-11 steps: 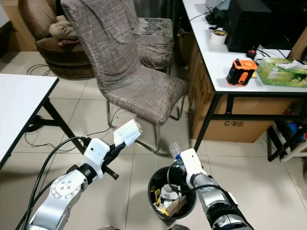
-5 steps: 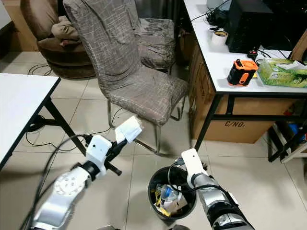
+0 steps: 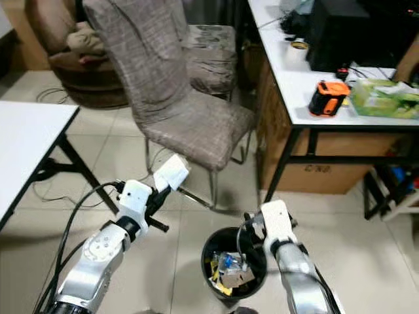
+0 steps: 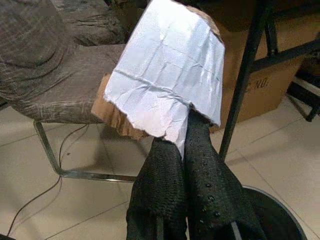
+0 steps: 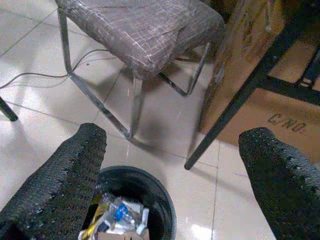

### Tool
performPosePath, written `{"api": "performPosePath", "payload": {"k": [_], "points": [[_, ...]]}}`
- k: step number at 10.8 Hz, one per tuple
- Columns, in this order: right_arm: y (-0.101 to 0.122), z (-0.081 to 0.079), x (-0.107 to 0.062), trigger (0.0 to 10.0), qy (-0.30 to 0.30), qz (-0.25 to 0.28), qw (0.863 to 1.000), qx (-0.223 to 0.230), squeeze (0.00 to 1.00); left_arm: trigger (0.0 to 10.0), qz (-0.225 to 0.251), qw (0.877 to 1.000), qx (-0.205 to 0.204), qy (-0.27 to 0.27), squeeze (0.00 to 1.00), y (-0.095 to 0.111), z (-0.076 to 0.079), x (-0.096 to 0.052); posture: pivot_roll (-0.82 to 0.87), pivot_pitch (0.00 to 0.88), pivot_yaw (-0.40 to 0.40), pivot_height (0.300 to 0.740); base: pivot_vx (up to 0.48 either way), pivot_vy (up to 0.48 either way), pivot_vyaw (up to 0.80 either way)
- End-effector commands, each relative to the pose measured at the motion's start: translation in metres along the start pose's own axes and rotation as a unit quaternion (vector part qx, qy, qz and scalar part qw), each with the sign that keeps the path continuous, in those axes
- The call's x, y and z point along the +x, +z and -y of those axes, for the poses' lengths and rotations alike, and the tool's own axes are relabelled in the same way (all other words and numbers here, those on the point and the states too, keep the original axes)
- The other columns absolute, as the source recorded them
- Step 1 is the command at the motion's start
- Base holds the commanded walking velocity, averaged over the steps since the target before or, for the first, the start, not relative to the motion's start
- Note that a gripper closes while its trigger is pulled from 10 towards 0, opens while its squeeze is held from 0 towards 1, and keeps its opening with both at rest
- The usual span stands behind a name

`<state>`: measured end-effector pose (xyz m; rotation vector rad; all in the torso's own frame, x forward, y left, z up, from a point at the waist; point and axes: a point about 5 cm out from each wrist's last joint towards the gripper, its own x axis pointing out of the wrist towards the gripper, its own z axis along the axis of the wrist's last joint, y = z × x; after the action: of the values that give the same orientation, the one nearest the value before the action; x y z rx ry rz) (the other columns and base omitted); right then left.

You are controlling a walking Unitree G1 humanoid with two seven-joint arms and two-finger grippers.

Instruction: Picking trash to rubbish bin

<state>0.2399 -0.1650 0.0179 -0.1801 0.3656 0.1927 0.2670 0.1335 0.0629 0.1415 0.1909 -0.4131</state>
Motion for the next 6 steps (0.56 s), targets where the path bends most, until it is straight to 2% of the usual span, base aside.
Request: {"api": "performPosePath", "payload": {"k": [1,3,4,6], "points": [[0.0006,0.0016,-0.0031,10.0,-0.007,-0.005,1.000,0.003,0.00,10.0,-0.008,1.000,0.005,-0.005,0.00,-0.0005,0.0029,0.0027,-0.13,0.059,0.000,0.740,0.000,-0.480,0.00],[0.0032,-0.0017,-0.0113,10.0,-0.018,-0.019,1.000,0.014,0.00,10.0,-0.005,1.000,0.016,-0.011,0.00,0.0035,0.0051,0.0043,-0.13,0.059,0.004,0.740,0.000,-0.480,0.00],[0.0048,-0.0013,-0.0106,10.0,-0.019,-0.021,0.999,0.014,0.00,10.0,-0.006,0.999,0.027,-0.018,0.00,0.0039,0.0055,0.0049,-0.13,0.062,0.004,0.740,0.000,-0.480,0.00],[0.0063,-0.0009,-0.0115,10.0,-0.021,-0.027,0.999,0.013,0.00,10.0,-0.006,1.000,0.024,-0.016,0.00,0.0046,0.0042,0.0054,-0.13,0.062,0.003,0.740,0.000,-0.480,0.00]]}}
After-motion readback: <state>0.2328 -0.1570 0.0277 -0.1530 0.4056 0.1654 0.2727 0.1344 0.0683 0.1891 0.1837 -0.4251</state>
